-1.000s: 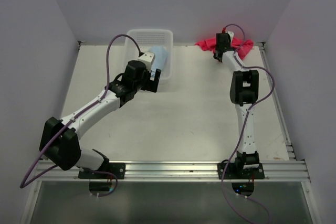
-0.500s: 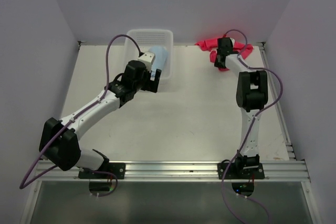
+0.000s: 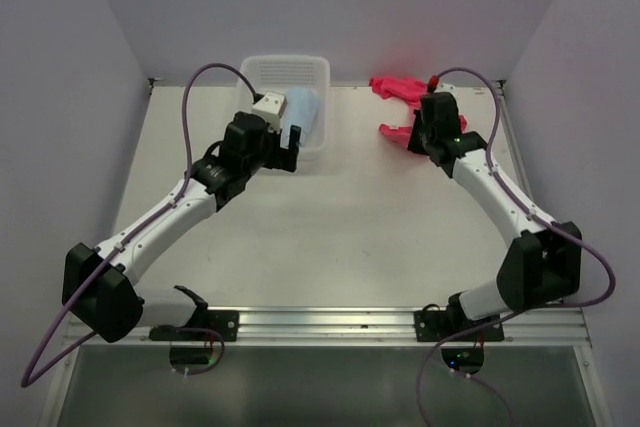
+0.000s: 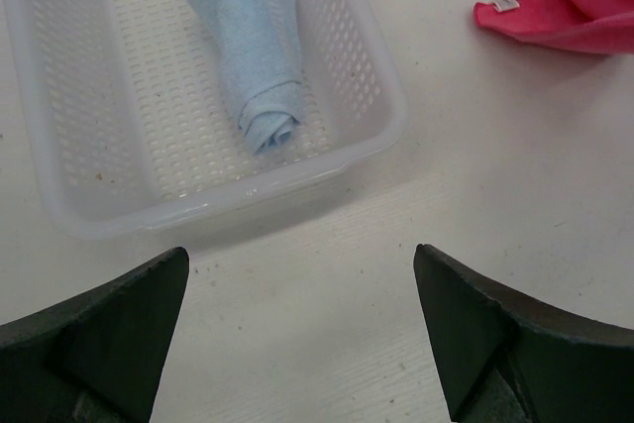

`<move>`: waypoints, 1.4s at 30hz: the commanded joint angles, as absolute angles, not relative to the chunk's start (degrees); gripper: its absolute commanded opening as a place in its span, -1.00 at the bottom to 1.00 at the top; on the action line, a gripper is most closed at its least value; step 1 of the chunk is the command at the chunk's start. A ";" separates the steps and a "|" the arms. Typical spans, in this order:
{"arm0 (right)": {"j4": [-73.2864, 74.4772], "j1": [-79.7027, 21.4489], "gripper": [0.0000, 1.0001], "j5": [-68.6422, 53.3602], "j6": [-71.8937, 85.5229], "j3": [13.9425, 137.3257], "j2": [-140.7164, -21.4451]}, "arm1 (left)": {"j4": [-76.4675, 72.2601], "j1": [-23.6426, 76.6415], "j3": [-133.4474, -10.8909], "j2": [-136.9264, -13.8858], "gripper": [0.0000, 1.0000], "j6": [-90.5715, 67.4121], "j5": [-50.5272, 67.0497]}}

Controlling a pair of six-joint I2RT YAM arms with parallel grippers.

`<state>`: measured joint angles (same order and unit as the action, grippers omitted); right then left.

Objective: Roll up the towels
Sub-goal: Move the towel to the center of the board

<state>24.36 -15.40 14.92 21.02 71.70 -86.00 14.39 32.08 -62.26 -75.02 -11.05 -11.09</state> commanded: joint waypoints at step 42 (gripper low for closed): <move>18.28 -53.45 -0.19 8.43 38.67 57.51 -78.59 | 19.28 19.60 -55.82 -65.21 0.97 -23.29 3.10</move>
<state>17.98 -57.21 5.41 37.91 61.84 -85.71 24.84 19.92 -57.54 -64.49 -24.38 -8.36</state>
